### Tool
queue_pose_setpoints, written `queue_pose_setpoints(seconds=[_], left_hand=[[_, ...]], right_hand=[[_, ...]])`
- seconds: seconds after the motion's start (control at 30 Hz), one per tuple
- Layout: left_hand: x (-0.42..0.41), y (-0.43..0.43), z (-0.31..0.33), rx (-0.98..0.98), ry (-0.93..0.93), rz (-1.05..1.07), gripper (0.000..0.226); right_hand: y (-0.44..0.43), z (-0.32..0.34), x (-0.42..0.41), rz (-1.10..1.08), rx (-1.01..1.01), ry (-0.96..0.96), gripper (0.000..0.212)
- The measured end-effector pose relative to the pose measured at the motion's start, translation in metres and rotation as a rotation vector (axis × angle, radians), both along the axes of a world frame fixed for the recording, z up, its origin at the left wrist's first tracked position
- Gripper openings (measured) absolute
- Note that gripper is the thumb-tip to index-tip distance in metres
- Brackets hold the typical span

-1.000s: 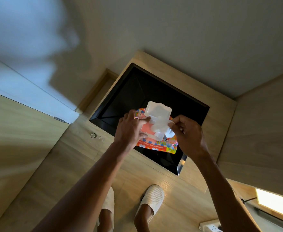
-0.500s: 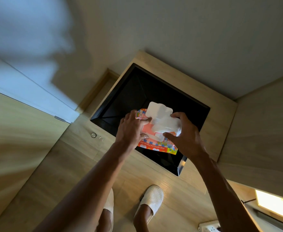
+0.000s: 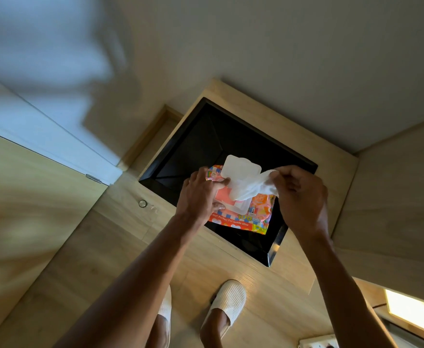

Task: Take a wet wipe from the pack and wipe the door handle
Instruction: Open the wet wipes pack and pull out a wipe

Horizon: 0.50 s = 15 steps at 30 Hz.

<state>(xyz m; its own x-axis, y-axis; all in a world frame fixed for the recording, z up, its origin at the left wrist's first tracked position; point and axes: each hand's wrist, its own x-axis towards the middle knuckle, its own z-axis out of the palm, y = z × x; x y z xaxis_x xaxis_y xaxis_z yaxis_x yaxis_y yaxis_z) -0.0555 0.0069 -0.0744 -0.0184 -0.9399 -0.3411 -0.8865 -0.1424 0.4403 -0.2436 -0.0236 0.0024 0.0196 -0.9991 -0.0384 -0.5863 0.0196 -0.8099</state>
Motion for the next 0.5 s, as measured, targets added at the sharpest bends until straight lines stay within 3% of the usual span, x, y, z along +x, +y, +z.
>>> queue_pose_setpoints(seconds=[0.37, 0.5], left_hand=[[0.0, -0.001, -0.002, -0.015, -0.006, 0.003, 0.071], [-0.002, -0.002, -0.003, -0.01, 0.001, 0.002, 0.072]], right_hand=[[0.0, 0.037, 0.011, 0.036, -0.066, -0.107, 0.013], [-0.003, 0.039, 0.013, 0.1, -0.013, -0.038, 0.015]])
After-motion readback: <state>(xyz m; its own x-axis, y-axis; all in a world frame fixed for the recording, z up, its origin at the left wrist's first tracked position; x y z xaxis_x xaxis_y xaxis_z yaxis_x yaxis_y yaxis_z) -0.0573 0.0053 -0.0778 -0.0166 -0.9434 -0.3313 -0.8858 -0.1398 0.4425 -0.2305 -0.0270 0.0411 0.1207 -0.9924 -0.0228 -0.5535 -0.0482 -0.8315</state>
